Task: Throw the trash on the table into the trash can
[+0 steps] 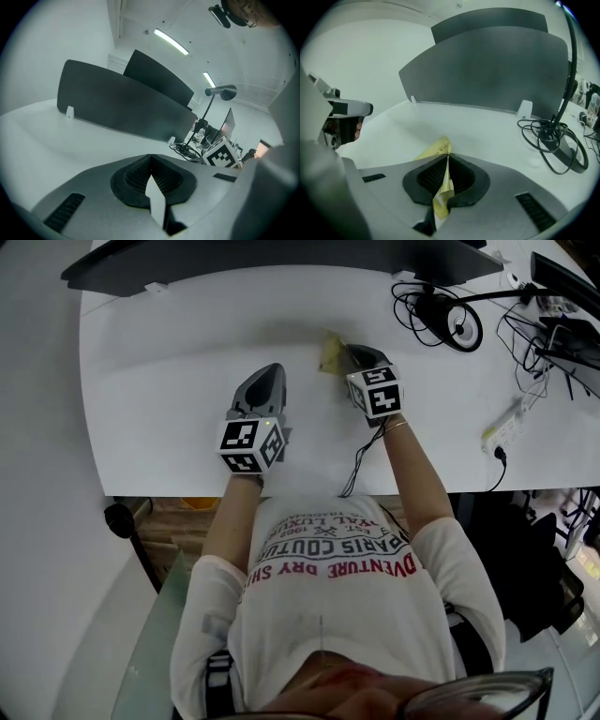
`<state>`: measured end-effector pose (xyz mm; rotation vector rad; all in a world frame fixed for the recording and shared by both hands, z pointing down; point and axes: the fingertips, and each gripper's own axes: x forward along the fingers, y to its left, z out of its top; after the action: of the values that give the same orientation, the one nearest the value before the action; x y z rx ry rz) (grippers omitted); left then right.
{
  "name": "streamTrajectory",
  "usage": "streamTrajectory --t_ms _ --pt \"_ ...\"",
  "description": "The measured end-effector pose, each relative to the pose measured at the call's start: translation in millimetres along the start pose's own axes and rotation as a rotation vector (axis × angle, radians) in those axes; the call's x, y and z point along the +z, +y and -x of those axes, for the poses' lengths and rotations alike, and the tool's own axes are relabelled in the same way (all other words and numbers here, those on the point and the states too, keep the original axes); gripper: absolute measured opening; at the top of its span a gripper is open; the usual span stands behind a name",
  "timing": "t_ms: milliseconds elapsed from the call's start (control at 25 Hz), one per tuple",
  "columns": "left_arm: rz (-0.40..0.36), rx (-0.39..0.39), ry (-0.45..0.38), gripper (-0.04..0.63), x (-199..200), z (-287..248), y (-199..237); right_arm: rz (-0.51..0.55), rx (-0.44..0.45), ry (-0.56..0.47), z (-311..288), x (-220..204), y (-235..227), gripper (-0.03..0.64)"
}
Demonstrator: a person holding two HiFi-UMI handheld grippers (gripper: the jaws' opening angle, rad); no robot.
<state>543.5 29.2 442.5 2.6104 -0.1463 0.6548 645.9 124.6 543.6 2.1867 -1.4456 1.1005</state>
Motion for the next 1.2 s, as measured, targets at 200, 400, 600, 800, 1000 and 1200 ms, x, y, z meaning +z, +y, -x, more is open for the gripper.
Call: streamTrajectory --t_ms 200,400,600,800,1000,1200 --pt "0.024 0.062 -0.064 0.023 4.1 33.5 11.0 0.052 0.083 -0.071 11.1 29.9 41.6 0.031" --pt "0.079 0.172 -0.148 0.023 4.2 94.1 41.2 0.155 0.204 -0.131 18.5 61.4 120.5 0.031" --pt "0.14 0.329 -0.231 0.023 -12.3 194.8 86.4 0.282 0.35 -0.125 11.4 71.6 237.4 0.032" --pt "0.218 0.474 -0.307 0.023 -47.3 309.1 137.9 0.378 0.472 -0.103 10.4 57.4 366.3 0.032" --pt "0.3 0.623 -0.374 0.023 -98.0 438.8 185.9 0.493 0.595 -0.062 17.2 15.6 512.3 0.032" --pt "0.4 0.772 -0.408 0.023 -169.1 553.4 224.2 0.595 0.739 0.005 18.9 -44.3 654.5 0.032"
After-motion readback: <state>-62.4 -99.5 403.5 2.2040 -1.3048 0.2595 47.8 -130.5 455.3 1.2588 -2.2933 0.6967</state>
